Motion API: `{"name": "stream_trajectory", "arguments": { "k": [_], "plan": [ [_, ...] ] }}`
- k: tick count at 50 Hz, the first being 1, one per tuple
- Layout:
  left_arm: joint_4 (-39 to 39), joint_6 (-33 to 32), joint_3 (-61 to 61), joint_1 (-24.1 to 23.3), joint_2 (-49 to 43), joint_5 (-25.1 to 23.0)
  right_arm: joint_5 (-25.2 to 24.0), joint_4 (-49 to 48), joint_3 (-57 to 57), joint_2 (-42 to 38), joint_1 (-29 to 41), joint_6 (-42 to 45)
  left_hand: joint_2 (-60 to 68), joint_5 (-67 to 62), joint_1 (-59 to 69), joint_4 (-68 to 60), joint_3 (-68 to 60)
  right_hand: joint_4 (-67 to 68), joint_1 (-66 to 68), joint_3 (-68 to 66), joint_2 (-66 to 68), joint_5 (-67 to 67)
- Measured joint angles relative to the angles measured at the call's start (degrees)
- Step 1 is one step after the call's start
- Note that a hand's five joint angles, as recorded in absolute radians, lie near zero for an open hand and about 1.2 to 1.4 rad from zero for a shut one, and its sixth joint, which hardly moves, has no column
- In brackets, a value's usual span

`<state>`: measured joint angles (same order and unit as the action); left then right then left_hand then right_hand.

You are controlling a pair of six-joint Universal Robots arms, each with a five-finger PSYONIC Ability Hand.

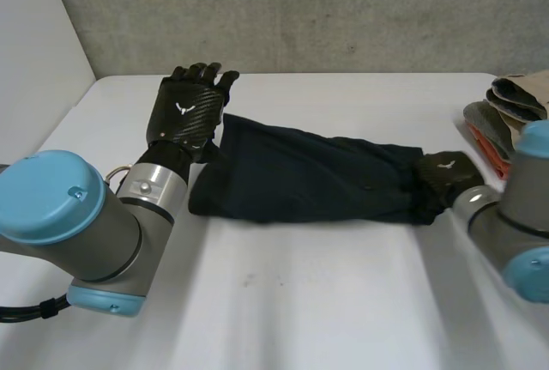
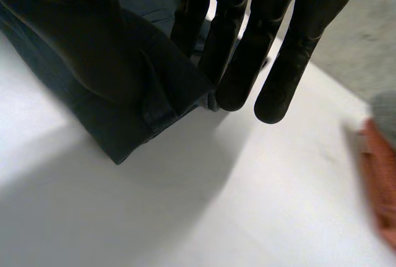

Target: Fold the laundry.

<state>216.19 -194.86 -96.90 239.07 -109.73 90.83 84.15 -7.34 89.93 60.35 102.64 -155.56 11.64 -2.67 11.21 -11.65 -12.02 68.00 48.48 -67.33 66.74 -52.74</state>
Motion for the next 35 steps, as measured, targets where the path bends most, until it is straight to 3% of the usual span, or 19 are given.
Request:
{"name": "stream_trajectory", "arguments": {
  "k": [2, 7, 10, 14, 20, 23, 25, 28, 35],
  "plan": [
    [-0.01, 0.01, 0.00, 0.01, 0.06, 0.01, -0.04, 0.06, 0.45, 0.78, -0.58, 0.91, 0.00, 0.00, 0.00, 0.00, 0.00, 0.00, 0.00, 0.00, 0.00, 0.00],
    [-0.07, 0.18, 0.05, 0.06, 1.06, 0.12, -0.25, 0.11, 4.58, 6.81, -6.49, 16.52, 0.00, 0.00, 0.00, 0.00, 0.00, 0.02, 3.91, -0.41, 0.00, -2.58],
    [-0.11, 0.28, 0.05, 0.10, 1.40, 0.14, -0.35, -0.24, 4.74, 7.80, -7.37, 24.70, 0.00, 0.00, 0.00, 0.00, 0.00, 0.02, 4.80, -0.41, 0.00, -2.78],
    [-0.13, 0.34, 0.05, 0.12, 1.55, 0.16, -0.87, -0.67, 3.84, 8.17, -6.39, 29.31, 0.00, 0.00, 0.00, 0.00, 0.00, 0.03, 4.80, -0.41, 0.00, -2.80],
    [-0.16, 0.41, 0.07, 0.20, 1.90, 0.16, -7.73, -3.03, 0.49, 8.15, 1.60, 33.61, 0.00, 0.00, 0.00, 0.00, 0.00, 0.04, 6.17, -0.66, 0.70, -3.31],
    [-0.16, 0.43, 0.09, 0.27, 2.19, 0.15, -14.82, -5.53, -0.66, 7.24, 6.76, 33.73, 0.00, 0.00, 0.00, 0.00, 0.00, 0.04, 6.17, -0.69, 0.70, -3.31],
    [-0.16, 0.43, 0.10, 0.28, 2.26, 0.16, -16.56, -6.28, -0.90, 6.76, 7.89, 33.68, 0.00, 0.00, 0.00, 0.00, 0.00, 0.04, 6.17, -0.69, 0.70, -3.31],
    [-0.16, 0.40, 0.18, 0.37, 2.57, 0.19, -24.71, -10.38, -3.01, 1.82, 15.08, 33.11, 0.00, 0.00, 0.00, 0.00, 0.00, 0.04, 6.17, -0.69, 0.70, -3.31],
    [-0.07, 0.29, 0.98, 0.72, 2.78, 0.35, -28.81, -12.99, -7.93, -6.49, 23.05, 29.92, 0.00, 0.00, 0.00, 0.00, 0.00, 0.03, 6.95, -0.67, 0.70, -3.91]
  ]
}}
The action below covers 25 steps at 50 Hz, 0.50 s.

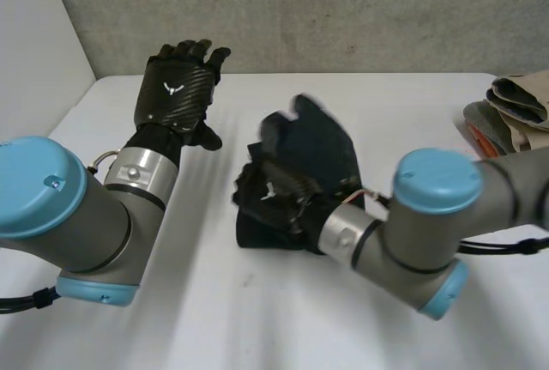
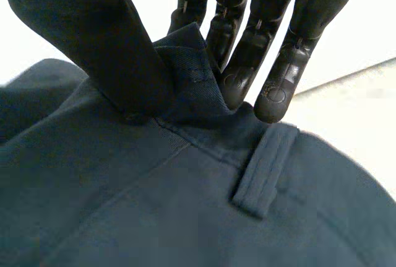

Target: Fold the laundry.

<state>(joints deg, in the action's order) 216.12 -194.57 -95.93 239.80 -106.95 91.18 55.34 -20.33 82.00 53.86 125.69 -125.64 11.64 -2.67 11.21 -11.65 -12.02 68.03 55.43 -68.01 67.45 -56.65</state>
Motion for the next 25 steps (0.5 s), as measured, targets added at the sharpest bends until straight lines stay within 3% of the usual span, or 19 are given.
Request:
{"name": "stream_trajectory", "arguments": {
  "k": [2, 5, 6, 7, 9, 13, 16, 18, 25],
  "plan": [
    [0.00, -0.04, 0.55, 0.19, -0.01, 0.09, -0.10, -0.42, -1.47, -1.47, 1.05, -3.15, 0.00, 0.00, 0.00, 0.00, 0.00, -3.89, -3.14, 3.85, -4.52, 3.47],
    [-0.19, -0.04, 2.01, 0.51, -0.06, 0.29, 0.68, -0.90, -3.11, -2.06, 1.61, -10.43, 0.00, 0.00, 0.00, 0.00, 0.00, -28.38, -22.20, 28.35, -30.09, 27.08],
    [-0.29, -0.04, 2.41, 0.57, -0.09, 0.34, 1.01, -0.99, -3.39, -2.00, 1.65, -12.34, 0.00, 0.00, 0.00, 0.00, 0.00, -28.38, -22.20, 28.35, -30.09, 27.08],
    [-0.60, -0.04, 3.40, 0.69, -0.22, 0.46, 2.31, -1.14, -3.93, -1.53, 1.62, -17.21, 0.00, 0.00, 0.00, 0.00, 0.00, -44.86, -22.25, 45.88, -46.46, 43.52],
    [-1.27, -0.01, 5.06, 0.77, -0.49, 0.67, 5.30, -1.22, -4.48, -0.07, 1.39, -24.84, 0.00, 0.00, 0.00, 0.00, 0.00, -53.79, -22.25, 54.15, -53.95, 52.05],
    [-3.27, 0.27, 8.35, 0.76, -1.32, 1.09, 14.85, -0.42, -4.75, 4.60, 0.75, -39.97, 0.00, 0.00, 0.00, 0.00, 0.00, -54.48, -22.25, 55.71, -54.76, 53.05],
    [-5.01, 1.05, 10.31, 0.40, -2.47, 1.23, 19.94, 0.79, -4.64, 6.95, 0.03, -46.15, 0.00, 0.00, 0.00, 0.00, 0.00, -54.48, -22.25, 55.71, -54.76, 53.05],
    [-7.33, 2.60, 12.40, -0.42, -4.29, 1.20, 26.74, 4.25, -4.34, 9.95, -2.23, -53.20, 0.00, 0.00, 0.00, 0.00, 0.00, -54.48, -22.25, 55.71, -54.76, 53.05],
    [-14.10, 6.65, 18.50, -4.48, -11.93, 0.07, 31.66, 13.08, -5.06, 11.70, -7.65, -57.12, 0.00, 0.00, 0.00, 0.00, 0.00, -54.48, -22.25, 55.71, -54.76, 53.05]
  ]
}}
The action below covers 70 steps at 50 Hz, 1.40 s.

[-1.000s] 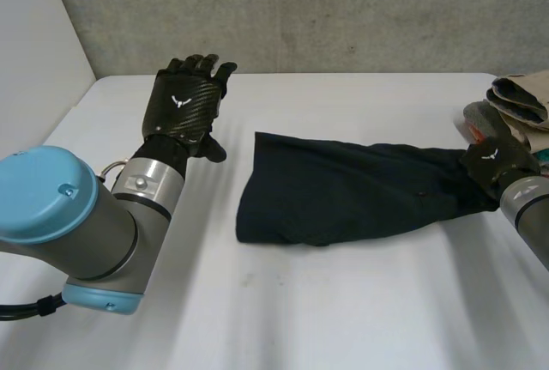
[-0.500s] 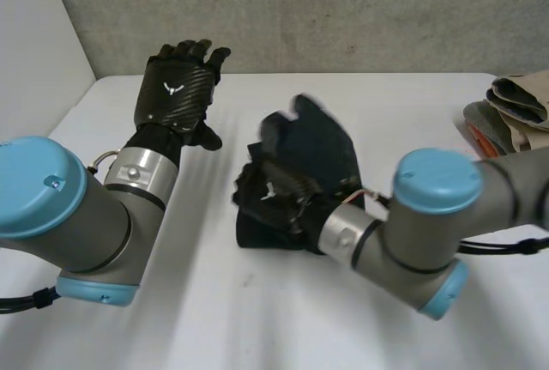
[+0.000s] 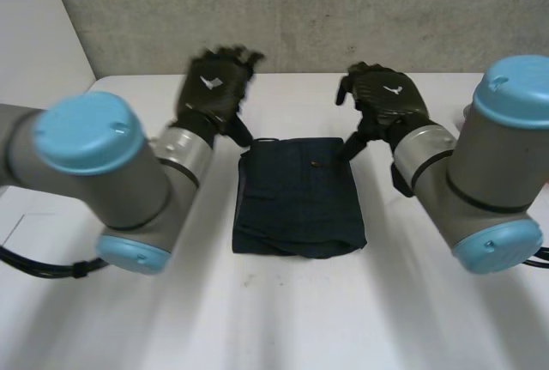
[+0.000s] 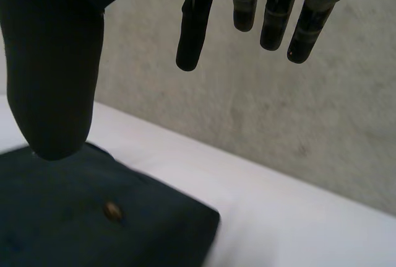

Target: Fold the laundry.

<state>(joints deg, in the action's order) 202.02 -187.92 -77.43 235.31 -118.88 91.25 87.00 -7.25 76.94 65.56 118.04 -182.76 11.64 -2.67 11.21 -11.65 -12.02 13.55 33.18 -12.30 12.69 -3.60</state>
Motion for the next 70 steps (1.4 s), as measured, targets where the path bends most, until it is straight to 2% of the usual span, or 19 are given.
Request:
{"name": "stream_trajectory", "arguments": {
  "k": [8, 15, 17, 18, 21, 26, 32, 38, 46, 56, 57, 59, 60, 62, 63, 65, 66, 68, 70],
  "plan": [
    [-5.83, 0.66, 5.01, -3.16, -7.98, -1.12, -0.69, 5.56, -3.43, -4.01, -1.48, 1.11, 0.00, 0.00, 0.00, 0.00, 0.00, 0.00, 0.00, 0.00, 0.00, 0.00],
    [-13.12, -3.21, 8.66, -3.50, -14.38, 1.57, -5.48, 11.76, -10.90, -15.22, -0.59, 4.03, 0.00, 0.00, 0.07, 0.00, 0.00, 0.00, 0.00, 0.00, 0.00, 0.00],
    [-13.12, -3.21, 8.66, -3.50, -14.38, 1.57, -5.48, 11.76, -10.90, -15.22, -0.59, 4.03, 0.00, 0.00, 0.07, 0.00, 0.00, 0.00, 0.00, 0.00, 0.00, 0.00],
    [-14.62, -7.48, 9.25, -3.37, -15.82, 2.94, -6.93, 12.51, -12.98, -18.45, -0.35, 5.62, 0.00, 0.00, 0.07, 0.00, 0.00, 0.00, 0.00, 0.00, 0.00, 0.00],
    [-15.31, -12.83, 9.61, -3.15, -17.04, 4.25, -7.52, 12.63, -14.86, -21.56, -0.19, 7.61, 0.00, 0.00, 0.06, 0.00, 0.00, 0.00, 0.00, 0.00, 0.00, 0.00],
    [-15.42, -17.70, 9.74, -2.93, -17.96, 5.21, -7.02, 12.29, -16.37, -24.29, -0.14, 11.09, 0.00, 0.00, 0.02, 0.00, 0.00, 0.00, 0.00, 0.00, 0.00, 0.01],
    [-15.43, -16.83, 9.35, -3.36, -16.75, 5.01, -6.22, 12.19, -16.25, -23.79, -0.13, 13.92, 0.00, 0.00, 0.00, 0.00, 0.00, 0.00, 0.00, 0.00, 0.00, 0.01],
    [-15.54, -13.10, 8.51, -3.64, -11.18, 3.93, -5.94, 11.98, -13.68, -16.28, -0.23, 14.29, 0.00, 0.00, 0.00, 0.00, 0.00, 0.00, 0.00, 0.00, 0.00, 0.29],
    [-16.95, -7.72, 5.12, -0.95, 2.51, -3.58, -5.63, 8.64, -6.54, -2.94, -0.74, 14.20, 0.00, 0.00, 0.00, 0.00, 0.00, 0.00, 0.00, 0.00, 0.00, 0.29],
    [-24.94, -1.11, 2.71, 4.52, 12.85, -22.16, -4.73, 3.27, 6.56, 5.01, 0.19, 14.81, 0.00, 0.00, 0.00, 0.00, 0.00, 0.00, 0.00, 0.00, 0.00, 0.29],
    [-26.28, 0.06, 2.56, 5.39, 13.36, -26.04, -4.72, 1.40, 9.14, 5.22, 0.43, 14.95, 0.00, 0.00, 0.00, 0.00, 0.00, 5.49, -4.88, -7.31, 7.00, -5.44],
    [-27.17, 0.91, 2.44, 6.07, 13.54, -29.03, -4.74, -1.55, 12.09, 5.12, 0.80, 15.15, 0.00, 0.00, 0.00, 0.00, 0.00, 17.38, 4.79, -19.68, 19.57, -16.71],
    [-27.60, 1.35, 2.39, 6.43, 13.58, -30.67, -4.76, -4.19, 14.07, 4.89, 1.14, 15.33, 0.00, 0.00, 0.00, 0.00, 0.00, 29.32, 15.67, -30.47, 30.80, -28.02],
    [-28.07, 1.90, 2.30, 6.94, 13.50, -32.79, -4.72, -9.48, 17.08, 3.97, 1.94, 15.71, 0.00, 0.00, 0.00, 0.00, 0.00, 43.63, 20.14, -44.76, 45.18, -41.79],
    [-28.12, 1.97, 2.29, 6.99, 13.47, -33.07, -4.68, -10.87, 17.71, 3.61, 2.18, 15.83, 0.00, 0.00, 0.00, 0.00, 0.00, 43.63, 20.14, -44.76, 45.18, -41.79],
    [-28.14, 2.09, 2.27, 7.08, 13.34, -33.44, -4.37, -14.16, 18.84, 2.10, 2.97, 16.40, 0.00, 0.00, 0.00, 0.00, 0.00, 26.17, -0.32, -27.29, 26.88, -26.62],
    [-28.13, 2.09, 2.27, 7.07, 13.31, -33.41, -4.30, -14.58, 18.93, 1.77, 3.11, 16.53, 0.00, 0.00, 0.00, 0.00, 0.00, 26.17, -0.32, -27.29, 26.88, -26.62],
    [-28.03, 2.04, 2.27, 6.99, 13.22, -33.02, -3.81, -14.96, 18.57, 0.04, 3.78, 17.26, 0.00, 0.00, 0.00, 0.00, 0.00, 2.27, -20.19, -3.47, 2.45, -3.07],
    [-27.96, 1.99, 2.27, 6.94, 13.19, -32.67, -3.48, -14.10, 17.93, -1.05, 4.13, 17.70, 0.00, 0.00, 0.00, 0.00, 0.00, 1.21, -20.85, -1.97, 1.47, -1.99]
  ]
}}
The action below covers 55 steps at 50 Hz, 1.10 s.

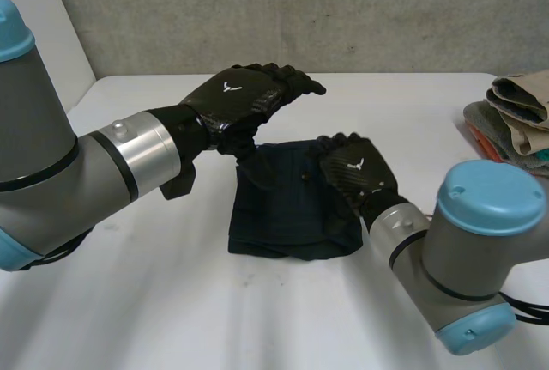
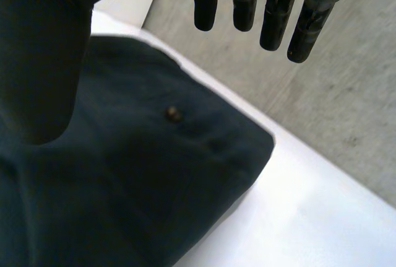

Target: Fold the laundry.

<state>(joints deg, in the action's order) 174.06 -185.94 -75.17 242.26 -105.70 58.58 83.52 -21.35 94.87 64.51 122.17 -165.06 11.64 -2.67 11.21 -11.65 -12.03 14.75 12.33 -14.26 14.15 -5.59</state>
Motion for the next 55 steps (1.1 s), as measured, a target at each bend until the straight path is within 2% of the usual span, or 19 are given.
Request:
{"name": "stream_trajectory", "arguments": {
  "k": [8, 22, 33, 48, 50, 51, 53, 54, 55],
  "plan": [
    [0.23, -0.13, 0.01, -0.01, -0.04, 1.18, 0.91, 4.78, -3.82, -5.03, 1.44, 1.00, 0.00, 0.00, 0.00, 0.00, 0.00, -1.46, -0.79, 2.11, -1.69, 2.00],
    [0.23, -0.13, -0.03, -0.02, -0.04, 1.15, 1.49, 4.55, -12.15, -15.54, 2.84, 1.41, 0.00, 0.00, 0.00, 0.00, 0.00, -1.46, -0.79, 2.11, -1.69, 1.98],
    [0.22, -0.13, -0.07, -0.07, -0.07, 1.16, 2.35, 4.31, -16.62, -17.61, 2.82, 1.96, 0.00, 0.00, 0.00, 0.00, 0.00, -1.46, -0.79, 2.11, -1.69, 1.98],
    [0.23, -0.04, -0.07, 0.14, -0.12, 1.10, 2.19, 4.68, -15.61, -17.67, 3.33, 1.26, 0.00, 0.00, 0.00, 0.00, 0.00, -1.19, -0.42, 1.35, -0.86, 1.62],
    [0.22, -0.03, -0.07, 0.15, -0.12, 1.10, 2.06, 4.53, -16.30, -18.12, 3.37, 1.29, 0.00, 0.00, 0.00, 0.00, 0.00, 0.39, 1.14, -0.75, 1.35, -0.20],
    [0.22, -0.03, -0.07, 0.15, -0.12, 1.10, 1.98, 4.47, -16.96, -18.61, 3.37, 1.34, 0.00, 0.00, 0.00, 0.00, 0.00, 18.17, 16.14, -18.78, 19.24, -13.22],
    [0.22, -0.03, -0.07, 0.15, -0.12, 1.10, 1.92, 4.36, -18.33, -19.55, 3.37, 1.47, 0.00, 0.00, 0.00, 0.00, 0.00, 20.22, 17.73, -20.83, 21.32, -14.45],
    [0.22, -0.03, -0.07, 0.15, -0.13, 1.10, 1.91, 4.33, -19.01, -20.02, 3.37, 1.54, 0.00, 0.00, 0.00, 0.00, 0.00, 39.28, 30.09, -40.13, 39.41, -25.49],
    [0.22, -0.03, -0.07, 0.15, -0.13, 1.10, 1.92, 4.31, -19.74, -20.53, 3.37, 1.63, 0.00, 0.00, 0.00, 0.00, 0.00, 43.52, 34.22, -45.41, 43.64, -29.38]
  ]
}}
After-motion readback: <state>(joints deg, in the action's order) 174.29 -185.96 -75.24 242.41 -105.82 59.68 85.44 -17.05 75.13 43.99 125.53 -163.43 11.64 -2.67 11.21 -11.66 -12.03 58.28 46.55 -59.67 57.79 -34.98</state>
